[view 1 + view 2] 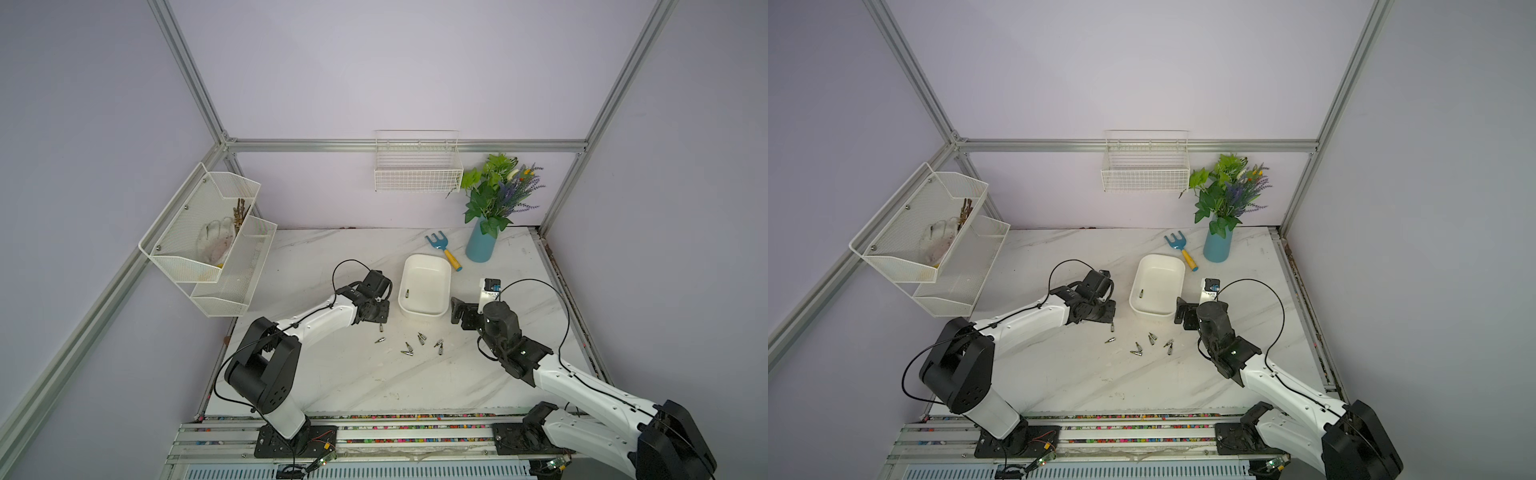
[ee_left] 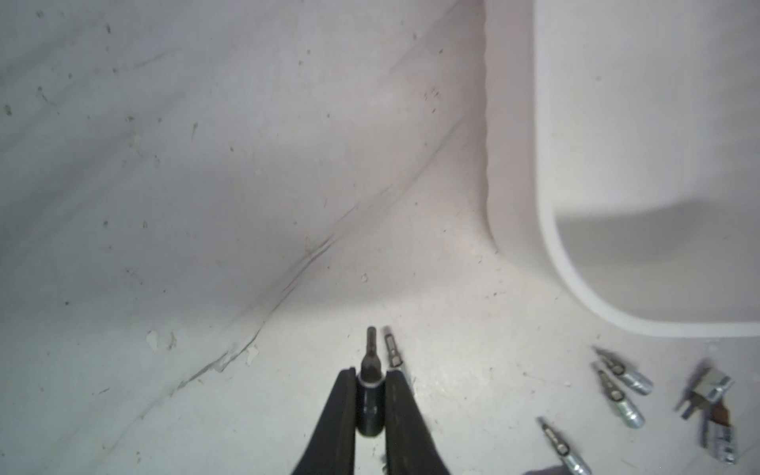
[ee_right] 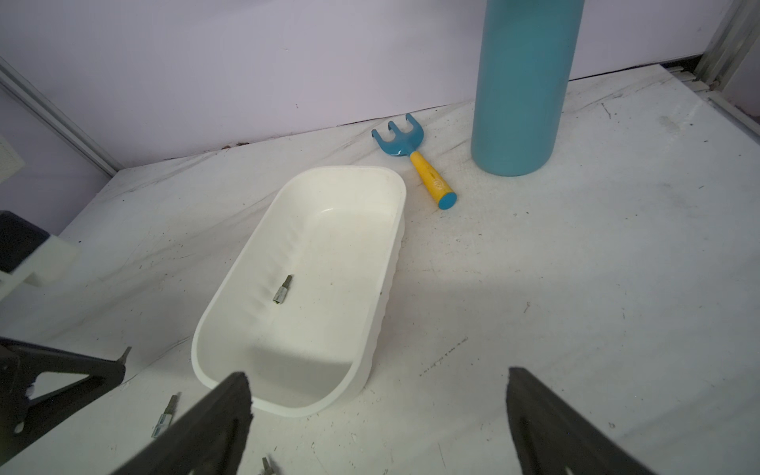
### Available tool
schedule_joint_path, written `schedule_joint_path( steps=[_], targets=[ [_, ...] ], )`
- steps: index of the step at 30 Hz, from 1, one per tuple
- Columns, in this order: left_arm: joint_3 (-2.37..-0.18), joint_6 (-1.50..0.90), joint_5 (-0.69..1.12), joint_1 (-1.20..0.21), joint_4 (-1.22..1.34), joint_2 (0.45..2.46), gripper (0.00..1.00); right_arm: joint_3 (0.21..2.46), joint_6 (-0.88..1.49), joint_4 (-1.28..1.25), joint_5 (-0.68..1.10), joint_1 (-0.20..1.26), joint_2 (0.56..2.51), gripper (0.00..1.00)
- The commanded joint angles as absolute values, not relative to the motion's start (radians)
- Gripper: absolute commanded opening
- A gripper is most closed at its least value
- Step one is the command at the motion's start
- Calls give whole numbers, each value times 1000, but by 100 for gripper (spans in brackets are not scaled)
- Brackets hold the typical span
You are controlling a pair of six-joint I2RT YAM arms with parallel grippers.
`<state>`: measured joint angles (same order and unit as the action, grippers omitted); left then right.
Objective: Put the bit on the desktop into the storage box
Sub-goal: Place the screwdriver bit in the storage box.
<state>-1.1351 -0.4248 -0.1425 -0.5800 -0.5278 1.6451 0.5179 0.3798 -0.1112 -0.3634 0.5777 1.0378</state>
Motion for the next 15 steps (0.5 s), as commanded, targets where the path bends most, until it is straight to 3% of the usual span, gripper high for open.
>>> schedule_joint_path(
  steps=[1, 15],
  targets=[
    [-1236, -414, -94, -598, -464, 1678, 17, 505, 379, -126, -379, 574, 1025, 100],
    [-1630, -402, 3, -660, -403, 2008, 17, 502, 376, -126, -388, 574, 1017, 100]
  ],
)
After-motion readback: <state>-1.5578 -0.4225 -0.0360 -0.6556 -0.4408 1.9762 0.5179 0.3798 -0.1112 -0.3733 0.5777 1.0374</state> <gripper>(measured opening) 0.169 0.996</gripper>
